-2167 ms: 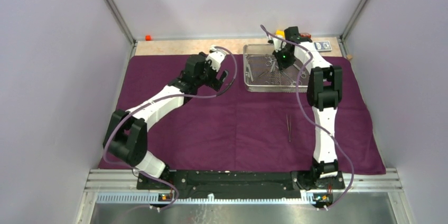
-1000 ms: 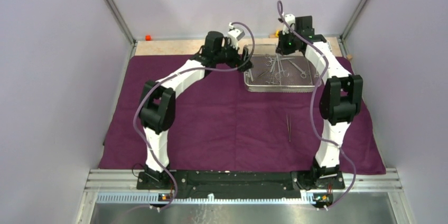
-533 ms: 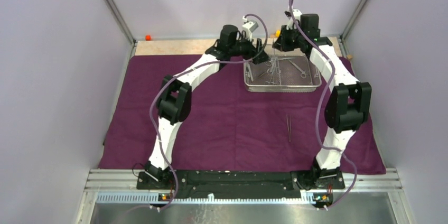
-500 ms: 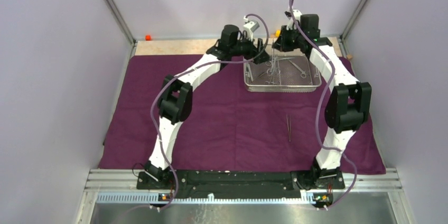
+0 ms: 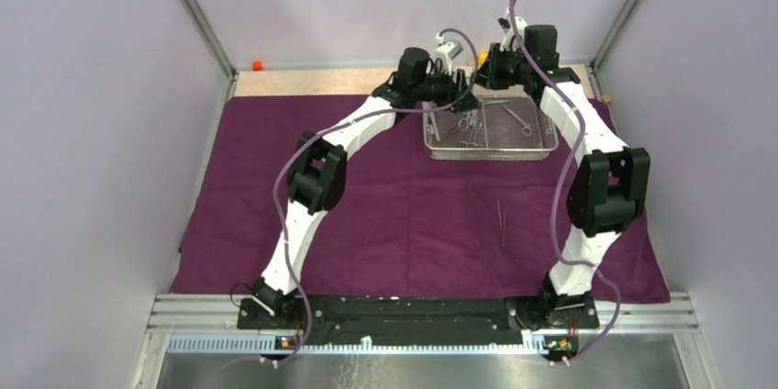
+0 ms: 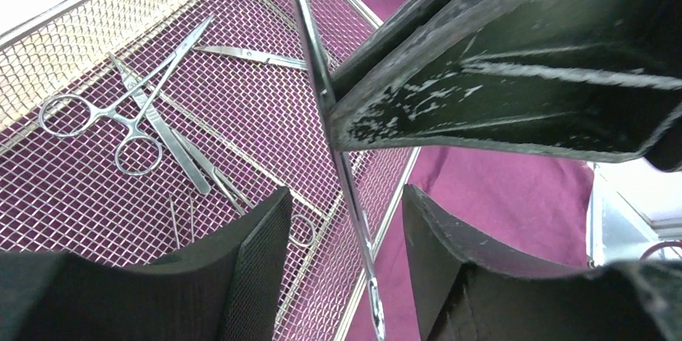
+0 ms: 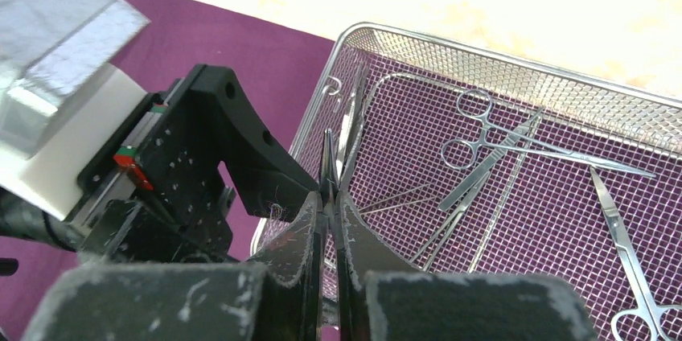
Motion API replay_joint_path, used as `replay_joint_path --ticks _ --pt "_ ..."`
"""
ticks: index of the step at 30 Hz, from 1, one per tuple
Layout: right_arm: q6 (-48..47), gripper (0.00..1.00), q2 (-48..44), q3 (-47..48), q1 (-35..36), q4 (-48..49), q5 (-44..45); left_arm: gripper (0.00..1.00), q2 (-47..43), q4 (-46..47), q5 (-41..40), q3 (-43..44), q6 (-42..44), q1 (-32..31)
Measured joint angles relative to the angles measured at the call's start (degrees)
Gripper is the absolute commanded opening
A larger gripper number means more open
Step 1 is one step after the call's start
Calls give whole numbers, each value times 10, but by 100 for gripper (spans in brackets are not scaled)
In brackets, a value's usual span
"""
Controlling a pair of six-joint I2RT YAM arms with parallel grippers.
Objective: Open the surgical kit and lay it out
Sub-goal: Place the medical item in the surgical kit.
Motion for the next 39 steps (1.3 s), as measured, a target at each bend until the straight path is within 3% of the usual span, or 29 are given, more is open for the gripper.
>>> replay_joint_path --ticks 8,13,14,20,23,26,33,39 --pt "0 0 -13 0 0 1 0 24 1 4 16 0 -24 0" --pt "3 0 -17 -20 0 10 0 0 3 5 29 0 -41 0" --pt "3 0 -18 -23 0 12 0 0 4 3 30 0 -46 -1" --pt "-1 25 -46 -71 -1 34 -3 0 5 17 52 -19 -59 -1" --pt "-10 47 -78 -100 -2 36 -6 0 -8 29 66 -64 -60 -2" --pt "-19 60 -109 -113 -7 43 -21 0 -33 42 83 -121 -60 -2" --pt "-31 65 -154 -142 -37 63 -95 0 -146 94 125 -271 -58 -2" --pt "-41 65 -157 -188 -42 66 -233 2 -248 172 162 -385 -50 -2"
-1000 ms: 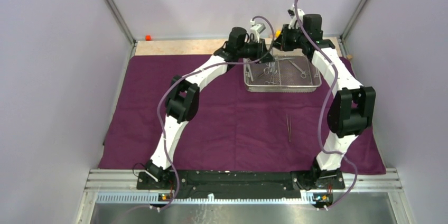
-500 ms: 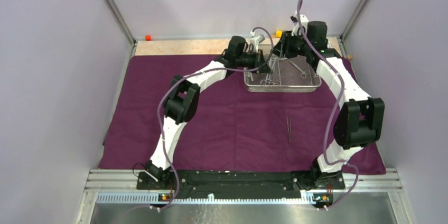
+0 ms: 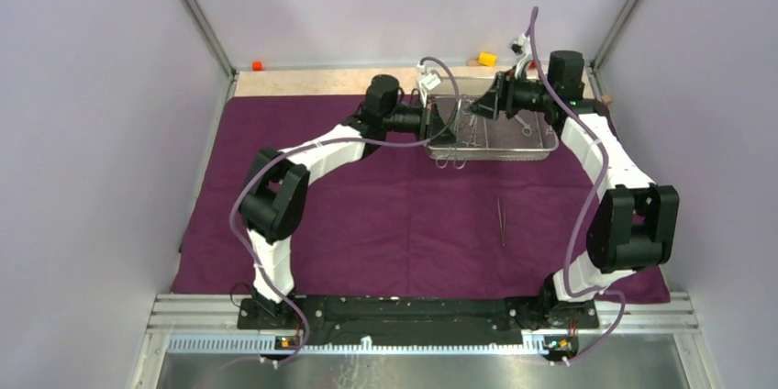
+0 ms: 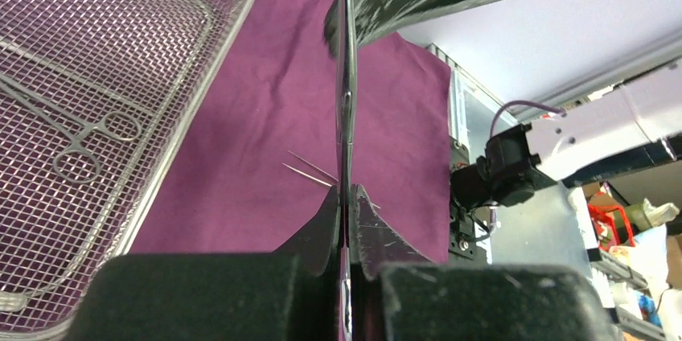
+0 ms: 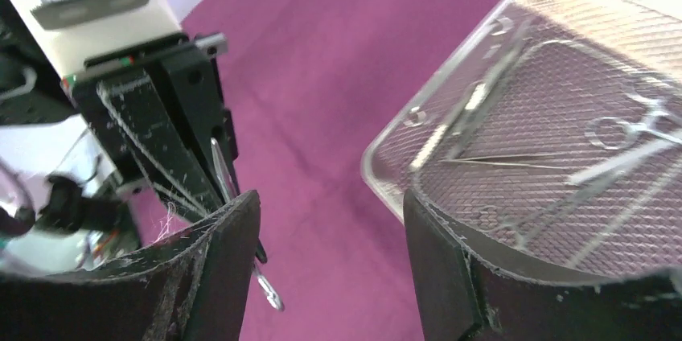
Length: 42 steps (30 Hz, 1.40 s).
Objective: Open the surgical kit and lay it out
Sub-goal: Place the medical item in the surgical kit.
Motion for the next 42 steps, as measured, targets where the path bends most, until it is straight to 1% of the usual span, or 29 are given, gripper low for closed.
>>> replay_joint_path --ticks 6,11,15,23,25,27,29,34,37,38,41,42 --pt "-12 65 -1 -38 0 7 -119 3 -51 42 20 -75 15 0" --pt "-24 63 -25 -67 3 12 -171 3 -65 56 25 -118 24 0" --pt "-44 58 -43 -70 19 11 -185 3 -66 64 30 -133 26 0" --pt "-79 57 -45 -70 54 -14 -175 3 -68 83 35 -143 21 -2" --pt "-84 55 -45 -70 57 -17 -173 3 -68 92 36 -144 19 -2" --pt "-87 51 -44 -70 58 -19 -172 3 -68 99 37 -145 18 -4" --pt "-89 44 -41 -70 60 -20 -170 3 -68 102 38 -146 16 -7" --pt "-93 21 -29 -70 72 -21 -170 3 -68 110 41 -150 13 -13" --pt "-95 6 -25 -70 76 -21 -170 4 -68 112 41 -153 12 -14" --pt "-95 0 -25 -70 76 -21 -171 6 -68 112 41 -153 12 -14" --pt "-94 0 -25 -70 77 -23 -174 19 -68 115 41 -155 20 -14" --pt "-95 0 -25 -70 77 -23 -175 24 -68 115 39 -155 22 -14"
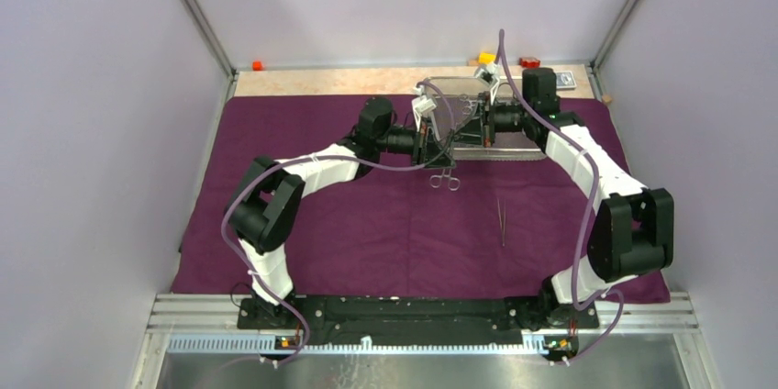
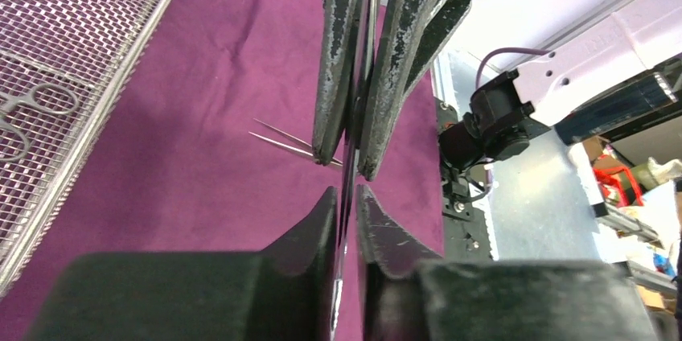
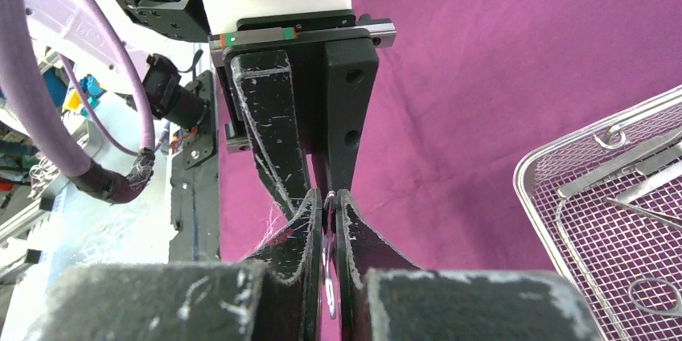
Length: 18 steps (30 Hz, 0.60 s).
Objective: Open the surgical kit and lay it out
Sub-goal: Place the medical item in the surgical kit.
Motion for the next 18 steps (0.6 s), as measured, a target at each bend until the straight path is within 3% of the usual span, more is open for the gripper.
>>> replay_joint_path --ticks 11,14,18 --pt "-24 0 -1 0 0 -24 23 87 -35 -89 -60 0 112 1" --pt "-28 0 -4 -6 0 -23 27 96 -85 -131 -88 -6 183 4" --pt "-23 0 -12 -48 7 -5 38 99 -167 -199 -144 -17 276 12"
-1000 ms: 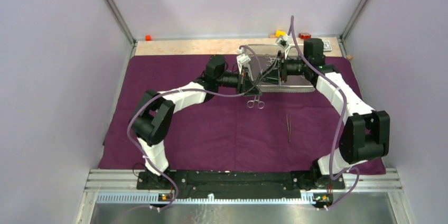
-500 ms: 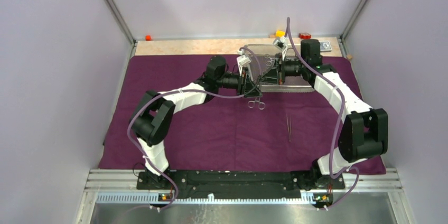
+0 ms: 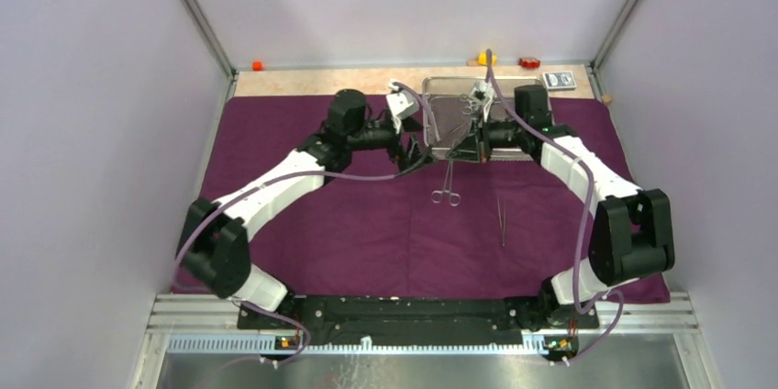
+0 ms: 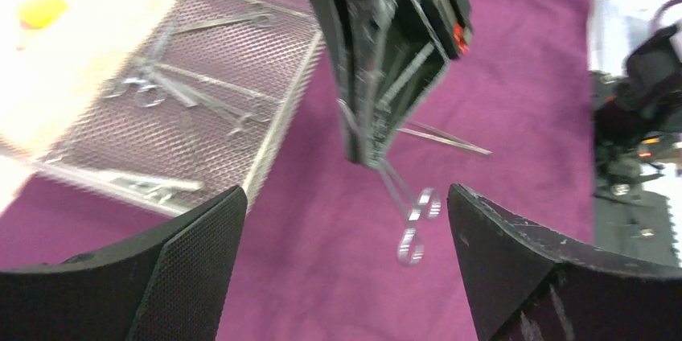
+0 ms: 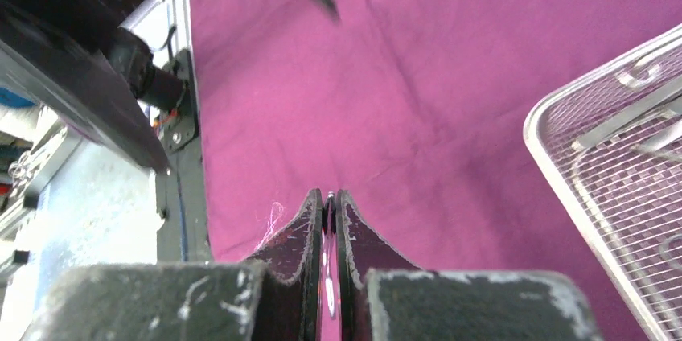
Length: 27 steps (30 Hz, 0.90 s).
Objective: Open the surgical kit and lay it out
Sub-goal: Place the medical item in the surgical kit.
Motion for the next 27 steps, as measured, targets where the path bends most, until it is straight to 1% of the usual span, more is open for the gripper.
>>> replay_joint_path --ticks 5,7,12,17,24,27 --pt "37 0 5 -64 48 53 24 99 -101 -73 -80 -25 86 23" --pt "61 0 17 -75 77 82 33 99 -136 -95 -101 -39 105 35" --pt "136 0 70 -80 150 180 38 99 -189 -133 -129 -57 128 58" --pt "217 0 154 -80 192 274 41 99 -210 -139 -147 -75 135 66" --pt "347 0 261 -73 196 407 32 99 -212 -146 -158 -83 135 68" --pt "381 0 288 -67 197 440 30 99 -212 -146 -159 -83 135 69"
